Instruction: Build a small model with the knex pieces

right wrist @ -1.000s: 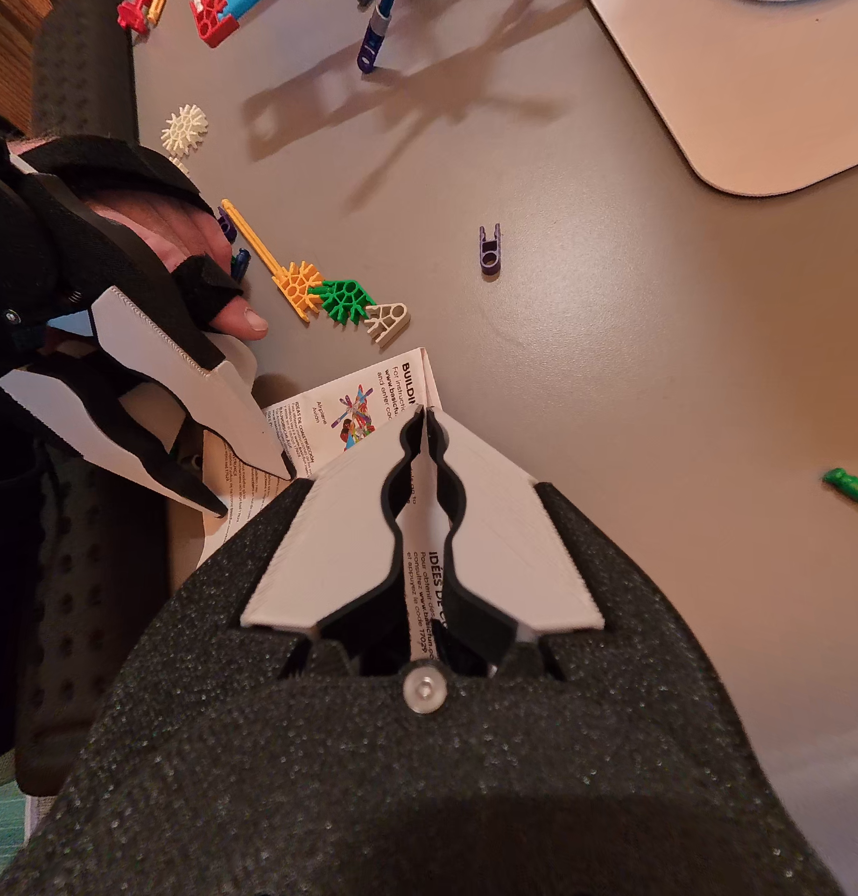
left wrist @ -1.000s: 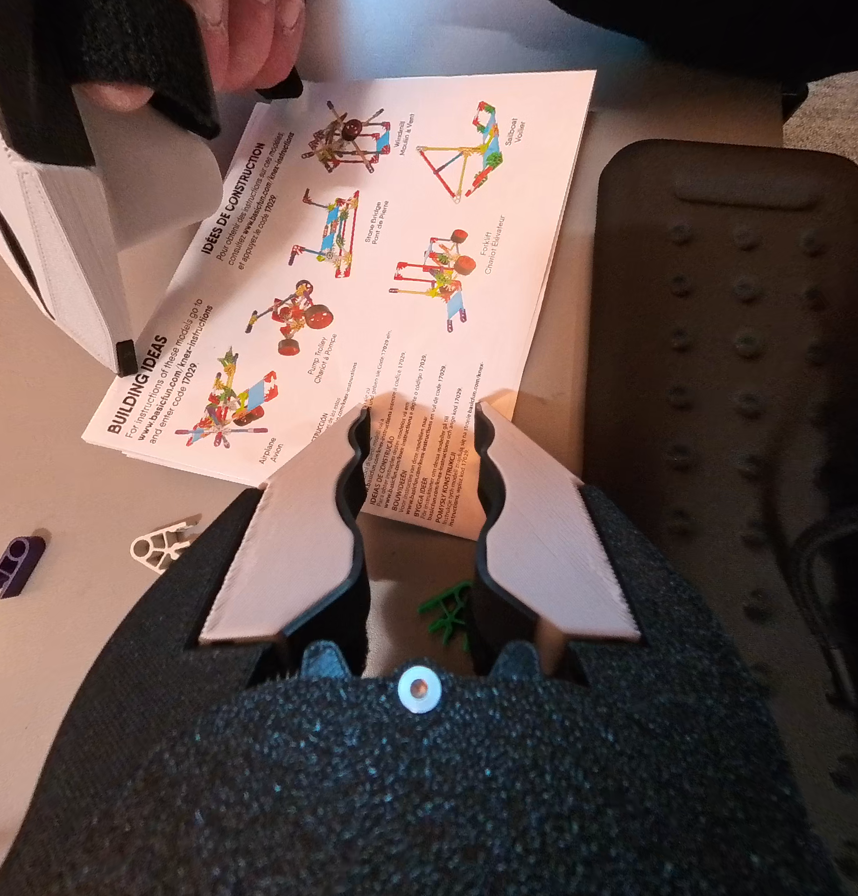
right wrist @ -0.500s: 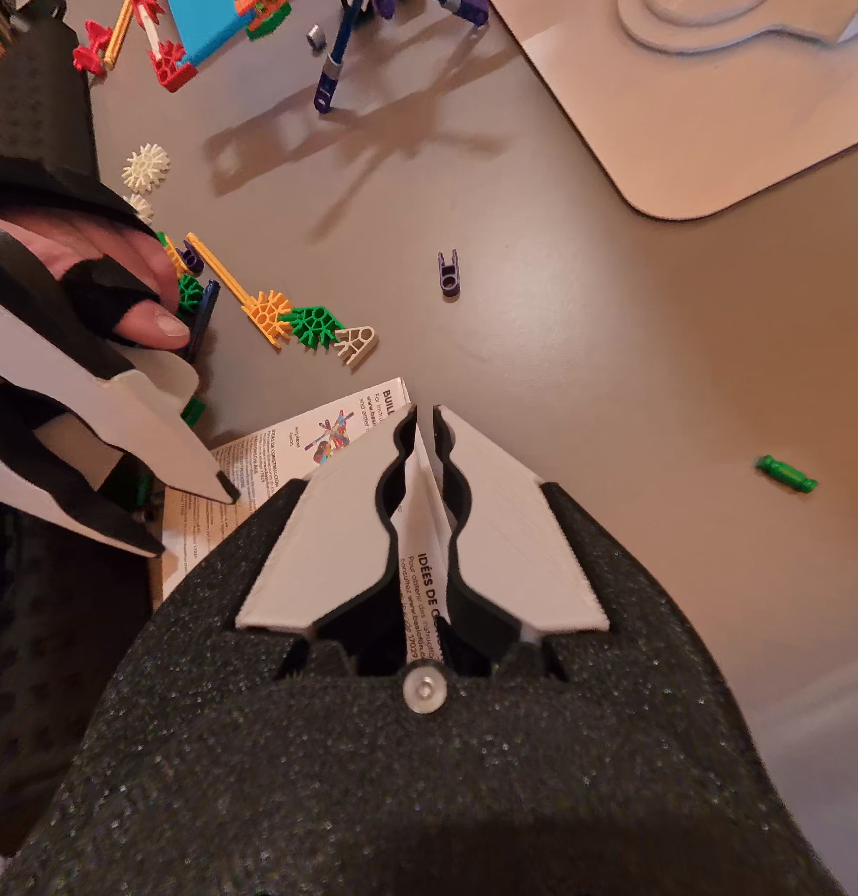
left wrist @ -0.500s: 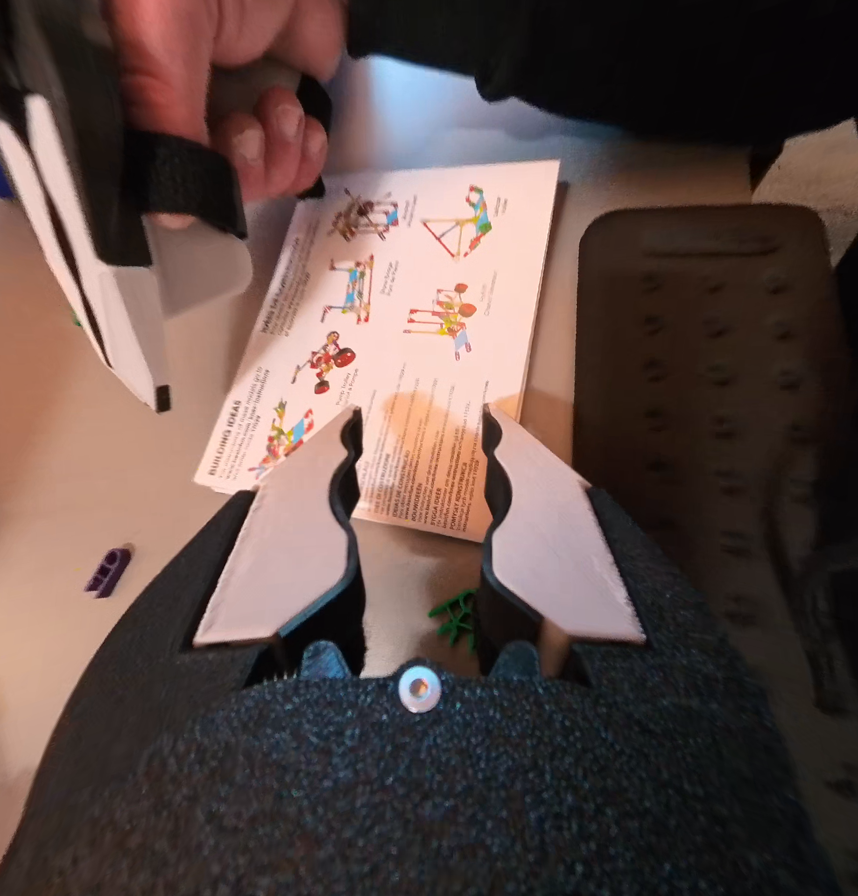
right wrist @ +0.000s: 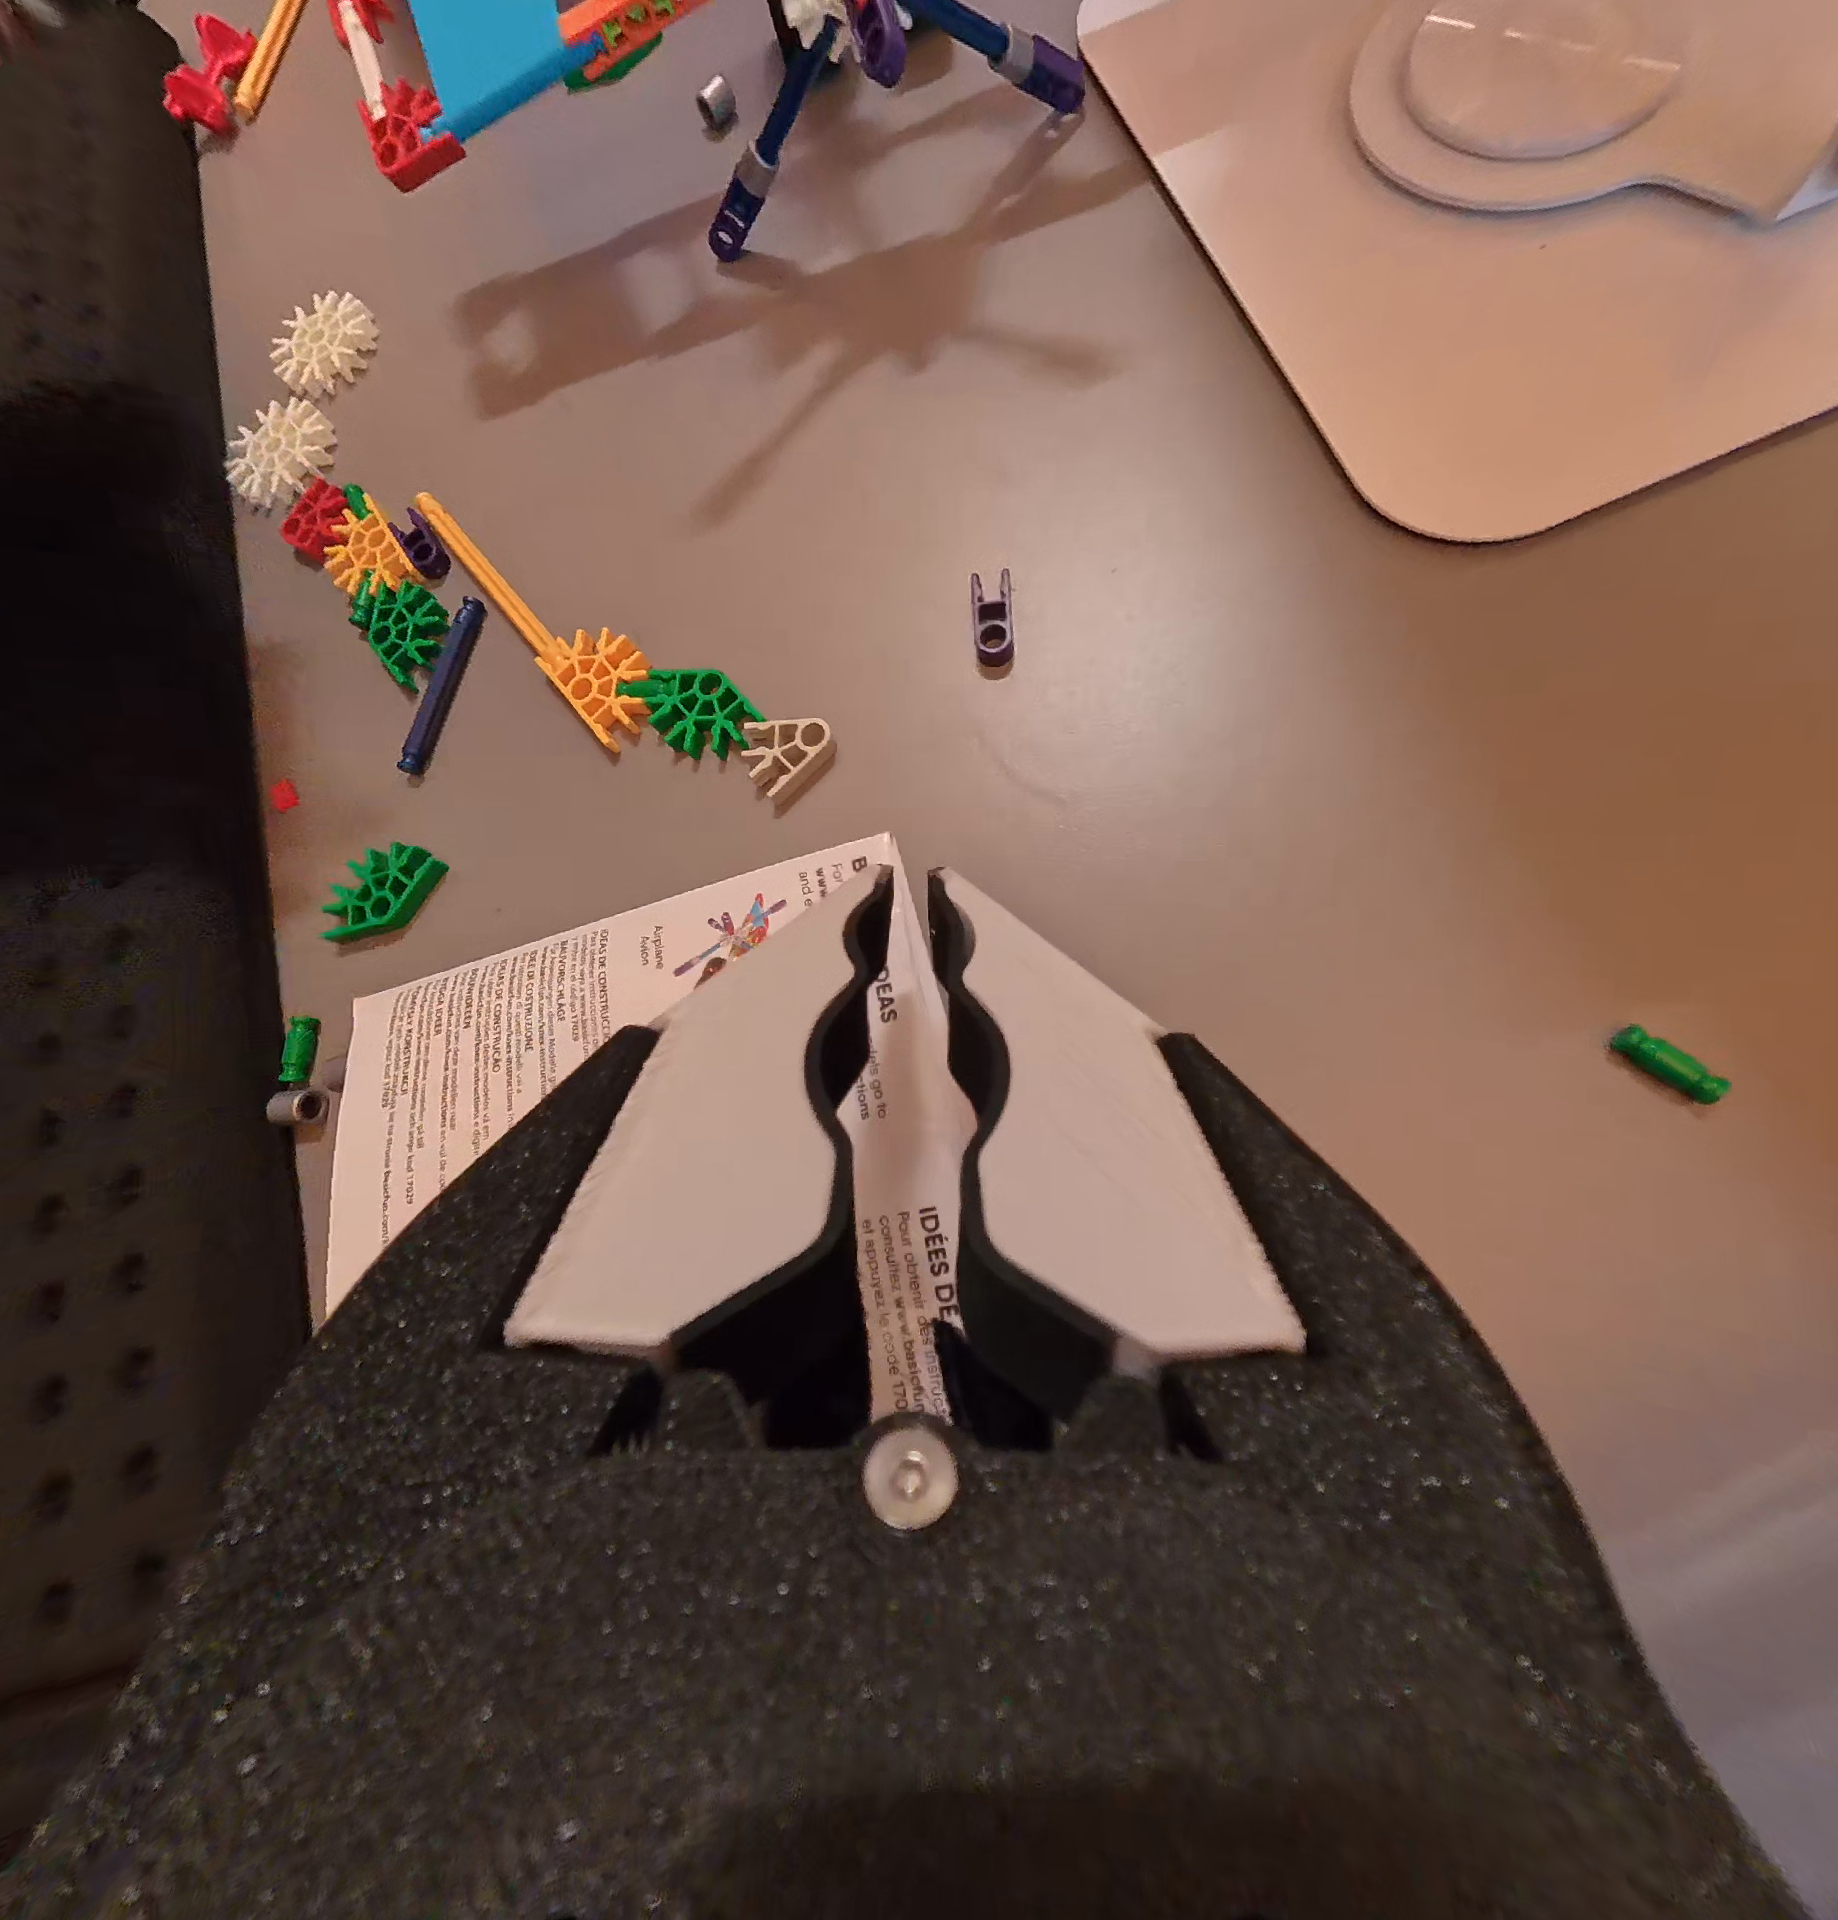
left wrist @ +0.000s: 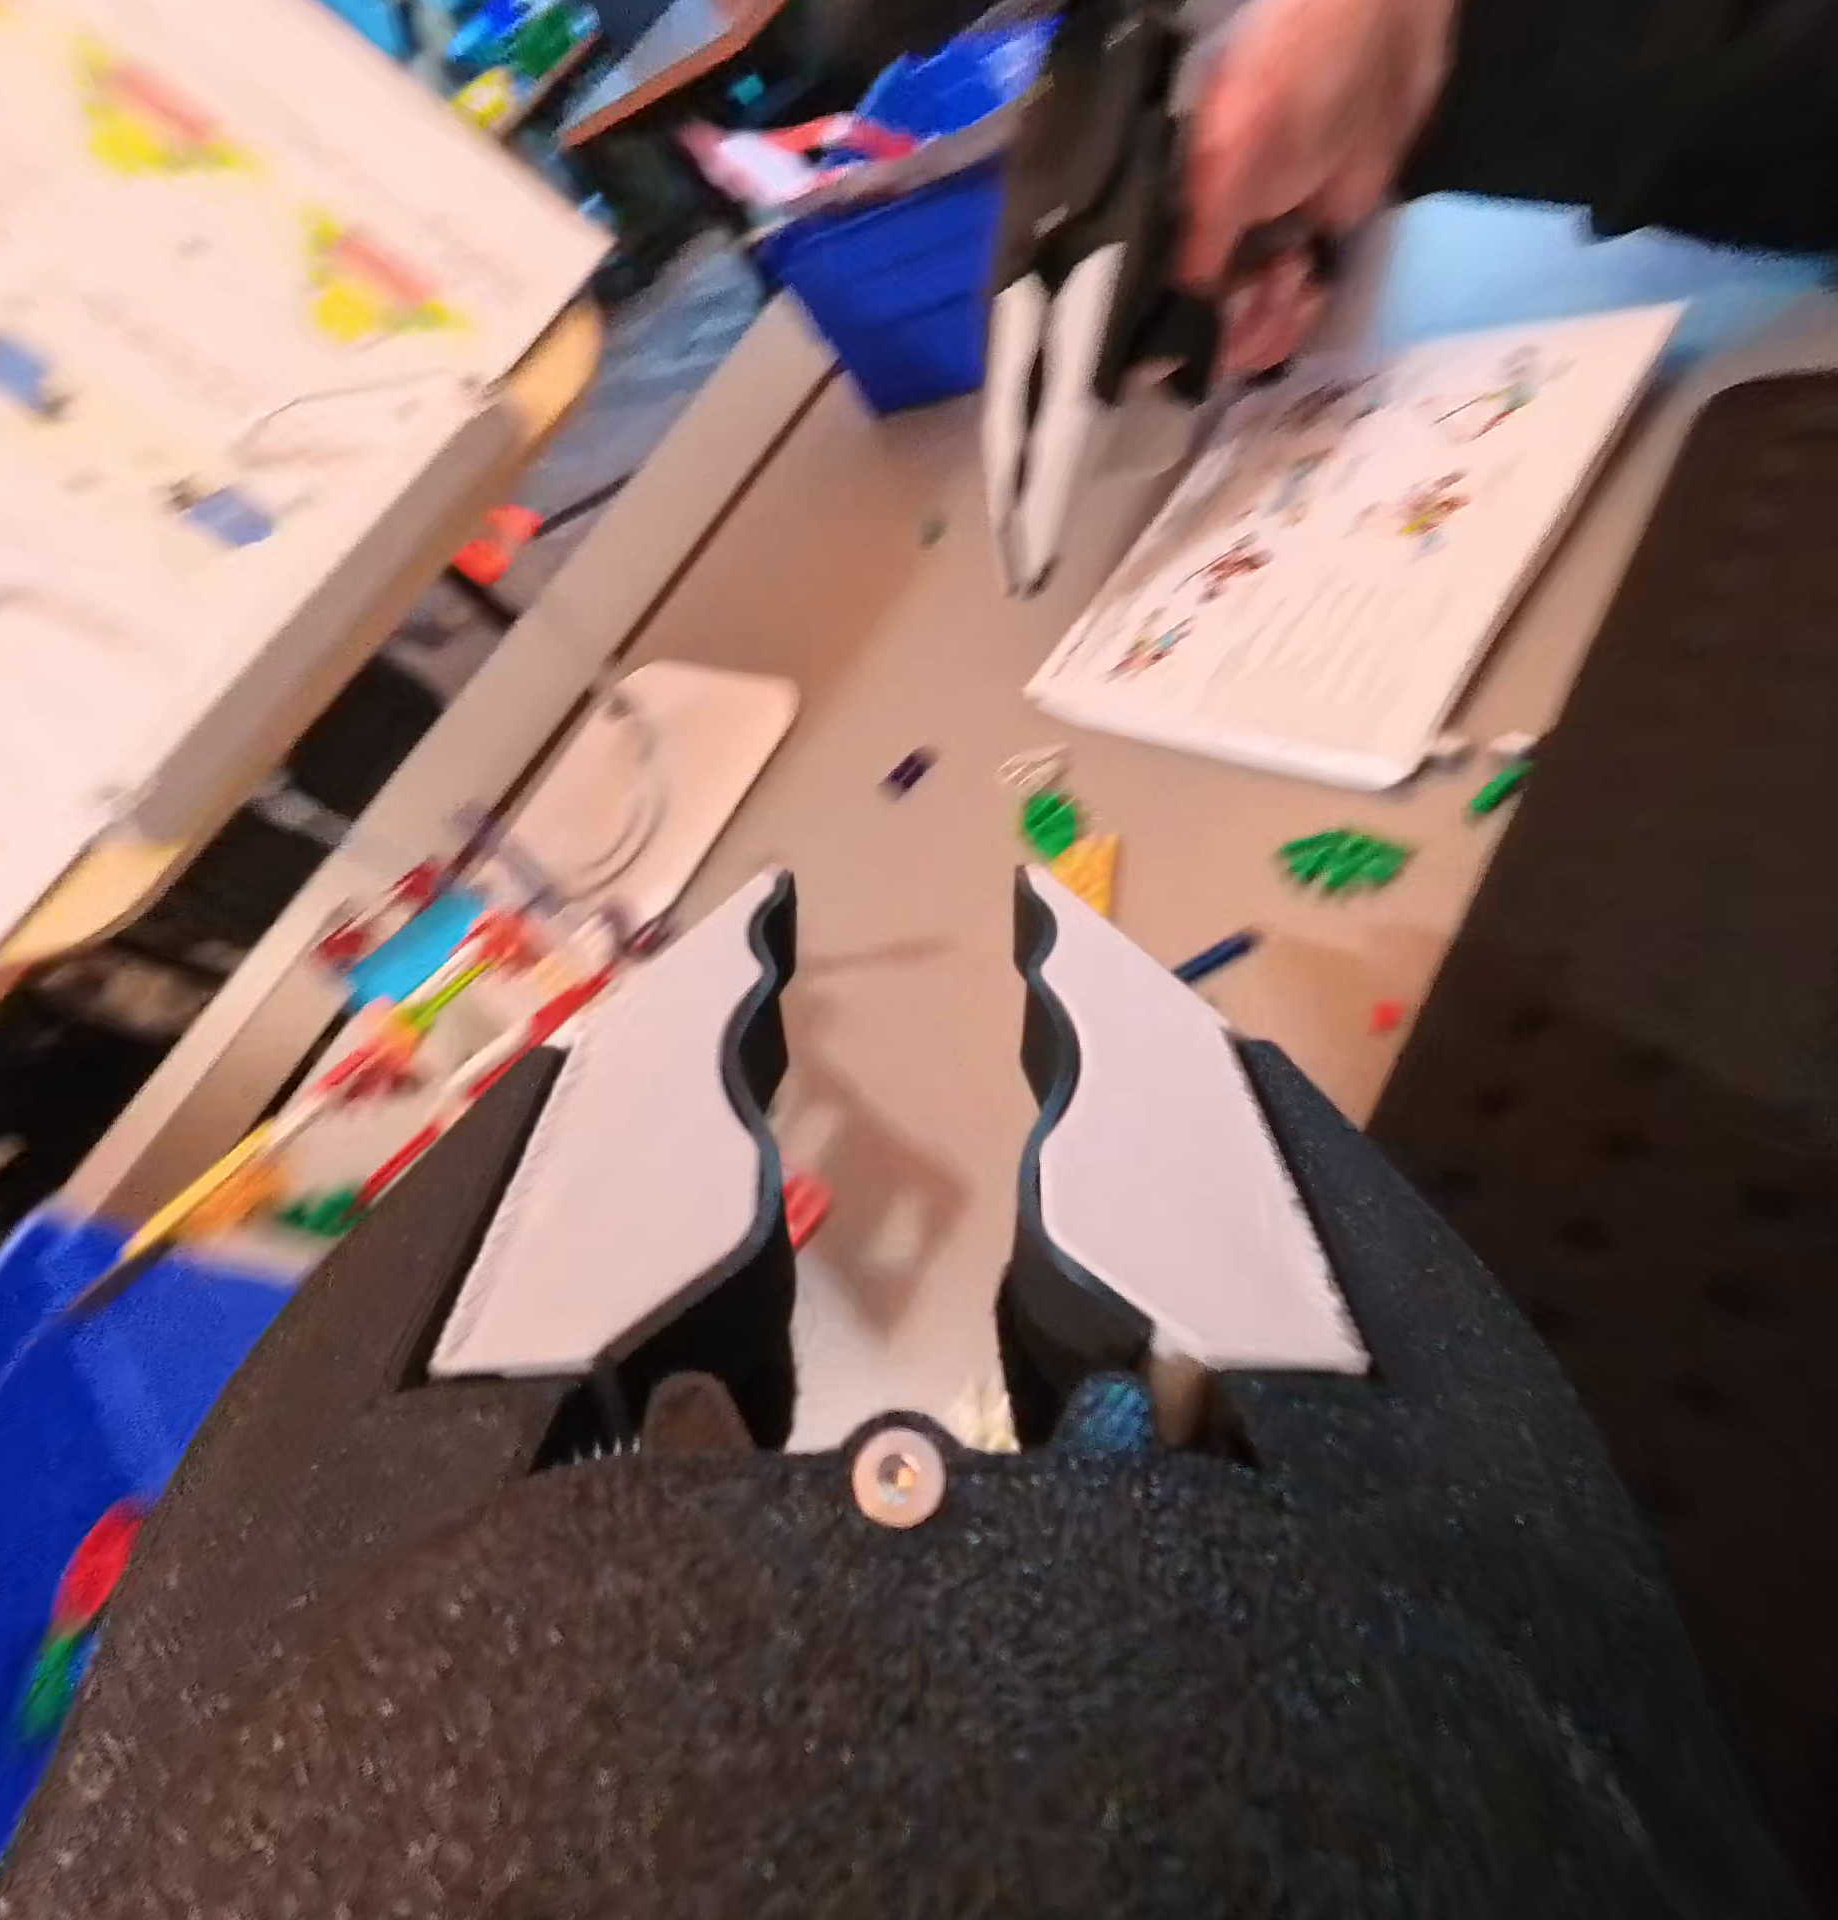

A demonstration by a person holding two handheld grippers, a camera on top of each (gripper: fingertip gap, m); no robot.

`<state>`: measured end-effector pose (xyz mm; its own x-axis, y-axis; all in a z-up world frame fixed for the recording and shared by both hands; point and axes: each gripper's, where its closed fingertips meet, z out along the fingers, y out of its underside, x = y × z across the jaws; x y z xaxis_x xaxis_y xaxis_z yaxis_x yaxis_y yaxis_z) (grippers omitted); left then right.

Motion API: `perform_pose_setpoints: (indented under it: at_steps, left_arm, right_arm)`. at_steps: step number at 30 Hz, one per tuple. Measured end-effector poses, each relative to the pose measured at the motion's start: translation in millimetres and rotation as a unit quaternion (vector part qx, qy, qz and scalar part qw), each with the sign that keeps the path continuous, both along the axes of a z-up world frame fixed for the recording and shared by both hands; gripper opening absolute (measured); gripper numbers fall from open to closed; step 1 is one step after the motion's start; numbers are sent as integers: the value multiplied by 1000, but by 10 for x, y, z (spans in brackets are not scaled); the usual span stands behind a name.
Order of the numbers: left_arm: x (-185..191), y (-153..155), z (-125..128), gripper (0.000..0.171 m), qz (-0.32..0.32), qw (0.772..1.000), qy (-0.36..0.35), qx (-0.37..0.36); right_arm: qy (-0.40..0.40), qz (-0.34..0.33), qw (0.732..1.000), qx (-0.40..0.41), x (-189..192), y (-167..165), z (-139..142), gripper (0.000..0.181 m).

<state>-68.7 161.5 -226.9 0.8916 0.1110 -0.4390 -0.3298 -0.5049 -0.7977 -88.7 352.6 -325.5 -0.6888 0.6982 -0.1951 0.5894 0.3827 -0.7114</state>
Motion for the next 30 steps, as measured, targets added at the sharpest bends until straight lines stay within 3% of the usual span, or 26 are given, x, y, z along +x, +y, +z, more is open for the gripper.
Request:
perform_pose_setpoints:
  at_steps: [5, 8, 11, 14, 22, 30]
  left_arm:
    - [-827, -1176, 166, 44, 174, 984, 37, -32]
    - [-1127, -1675, 66, 46, 216, 976, -6, -38]
    - [-1369, -1973, -175, 49, 234, 970, -36, -51]
    - [-1498, -2066, -479, 59, 225, 966, -104, -70]
    - [-1504, -2090, -1002, 55, 183, 953, -211, -120]
    - [-1242, -2020, -961, 60, 130, 945, -274, -120]
  right_arm:
    - [1, -1, 1000, 13, -2, 2, -73, 7]
    - [-6, -23, 999, 22, -37, 61, -114, 7]
    - [-9, -40, 999, 12, -58, 56, -64, 7]
    - [-9, -46, 999, 25, -56, 22, -34, 7]
    - [-7, -63, 998, 12, -84, -159, -32, 7]
    - [-20, -76, 997, 2, -107, -184, -133, 7]
